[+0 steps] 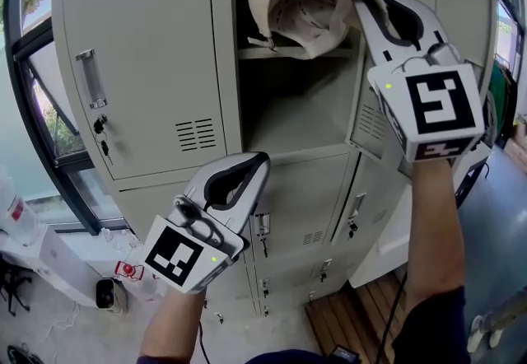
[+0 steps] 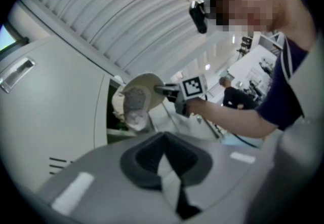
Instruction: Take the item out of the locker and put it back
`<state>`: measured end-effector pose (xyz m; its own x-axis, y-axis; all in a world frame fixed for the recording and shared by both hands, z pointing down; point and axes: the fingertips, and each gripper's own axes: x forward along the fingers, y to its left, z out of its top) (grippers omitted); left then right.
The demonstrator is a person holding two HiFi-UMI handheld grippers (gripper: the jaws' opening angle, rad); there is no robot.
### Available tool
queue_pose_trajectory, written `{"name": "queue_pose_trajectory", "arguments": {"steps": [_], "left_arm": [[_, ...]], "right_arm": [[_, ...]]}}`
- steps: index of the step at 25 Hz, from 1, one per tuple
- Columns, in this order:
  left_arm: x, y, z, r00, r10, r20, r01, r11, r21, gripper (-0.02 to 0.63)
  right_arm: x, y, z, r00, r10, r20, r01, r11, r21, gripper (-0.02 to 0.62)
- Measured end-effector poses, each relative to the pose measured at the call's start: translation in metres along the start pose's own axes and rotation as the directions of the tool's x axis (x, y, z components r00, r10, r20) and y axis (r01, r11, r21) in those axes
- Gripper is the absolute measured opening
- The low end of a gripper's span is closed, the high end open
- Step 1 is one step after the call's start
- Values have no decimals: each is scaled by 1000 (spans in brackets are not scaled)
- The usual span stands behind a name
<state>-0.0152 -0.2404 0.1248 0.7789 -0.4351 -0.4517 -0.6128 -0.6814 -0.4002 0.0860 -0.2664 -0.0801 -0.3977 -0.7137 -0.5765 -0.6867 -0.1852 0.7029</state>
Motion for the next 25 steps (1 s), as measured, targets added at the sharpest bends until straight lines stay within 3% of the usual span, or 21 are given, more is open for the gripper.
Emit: {"name": "queue_pose_trajectory", "arguments": {"steps": [9, 19, 25], "left_arm": [[8, 20, 4, 999, 9, 31, -10, 1000, 18, 3], [9, 28, -10, 1000, 12, 17, -12, 1000, 3, 3], [4, 33, -11, 999, 31, 13, -31, 1000, 2, 3]], "right_arm": [[59, 3, -13, 999, 18, -28, -20, 996, -82, 21], [119, 54, -67, 980, 135, -144, -151, 983, -108, 21], [143, 78, -85, 952, 215, -217, -254, 951, -174, 21]]}}
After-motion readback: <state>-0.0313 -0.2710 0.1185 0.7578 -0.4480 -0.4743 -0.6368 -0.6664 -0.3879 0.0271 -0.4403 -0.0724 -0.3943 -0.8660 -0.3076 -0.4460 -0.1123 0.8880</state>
